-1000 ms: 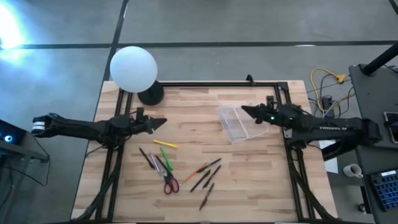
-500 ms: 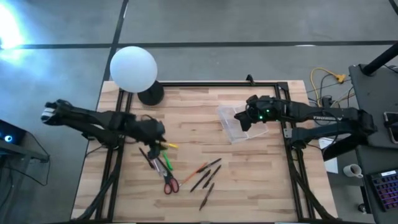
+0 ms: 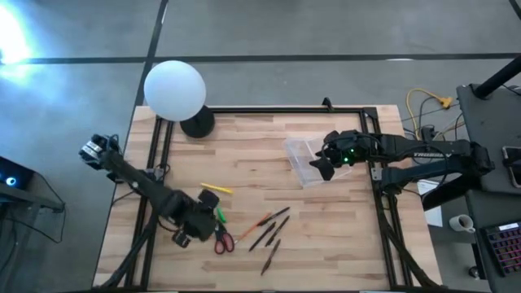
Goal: Pick & place school supplies into a supply box
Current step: Put the black scissors into the transparent supply box
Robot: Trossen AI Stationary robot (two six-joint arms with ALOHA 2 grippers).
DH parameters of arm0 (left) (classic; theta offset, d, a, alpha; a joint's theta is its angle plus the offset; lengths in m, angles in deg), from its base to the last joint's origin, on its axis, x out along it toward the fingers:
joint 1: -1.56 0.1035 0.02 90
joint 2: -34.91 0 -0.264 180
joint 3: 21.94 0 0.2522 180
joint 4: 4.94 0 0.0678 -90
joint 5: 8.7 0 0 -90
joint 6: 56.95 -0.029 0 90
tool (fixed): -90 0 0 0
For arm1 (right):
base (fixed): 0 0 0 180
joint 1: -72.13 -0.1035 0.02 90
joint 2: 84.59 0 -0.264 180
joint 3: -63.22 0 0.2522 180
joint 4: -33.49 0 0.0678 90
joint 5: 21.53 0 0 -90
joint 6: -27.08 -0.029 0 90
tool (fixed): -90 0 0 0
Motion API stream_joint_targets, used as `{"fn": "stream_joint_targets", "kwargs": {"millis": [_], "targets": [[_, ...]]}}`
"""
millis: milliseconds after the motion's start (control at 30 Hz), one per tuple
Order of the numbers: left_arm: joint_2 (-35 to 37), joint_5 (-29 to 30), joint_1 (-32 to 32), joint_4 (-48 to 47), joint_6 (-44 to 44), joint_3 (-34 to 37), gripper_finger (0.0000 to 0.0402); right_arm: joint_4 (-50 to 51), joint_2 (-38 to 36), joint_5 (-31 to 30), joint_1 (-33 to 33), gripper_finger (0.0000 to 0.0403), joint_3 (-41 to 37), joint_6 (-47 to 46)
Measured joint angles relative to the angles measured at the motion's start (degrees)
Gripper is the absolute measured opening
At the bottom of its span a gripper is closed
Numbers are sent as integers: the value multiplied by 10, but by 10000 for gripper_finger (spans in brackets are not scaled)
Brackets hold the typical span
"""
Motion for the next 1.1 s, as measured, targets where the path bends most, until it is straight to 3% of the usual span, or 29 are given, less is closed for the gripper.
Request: {"fn": "stream_joint_targets", "kwargs": {"millis": [100, 333, 500, 767, 933, 1100], "targets": [[-31, 52, -26, 6, -24, 7, 146, 24, 4, 0, -9, 251, 0, 13], [-96, 61, -53, 103, -80, -35, 135, 90, 8, 0, -18, 251, 0, 24], [-146, 74, -45, 114, -81, -81, 128, 101, 8, 0, -18, 251, -1, 34], [-230, 72, -44, 120, -81, -126, 123, 101, 8, 0, -18, 249, -1, 79], [-239, 68, -44, 106, -80, -122, 123, 101, 8, 0, -18, 247, -1, 96], [-236, 1, -44, 107, -81, -106, 123, 101, 8, 0, -18, 250, -1, 103]]}}
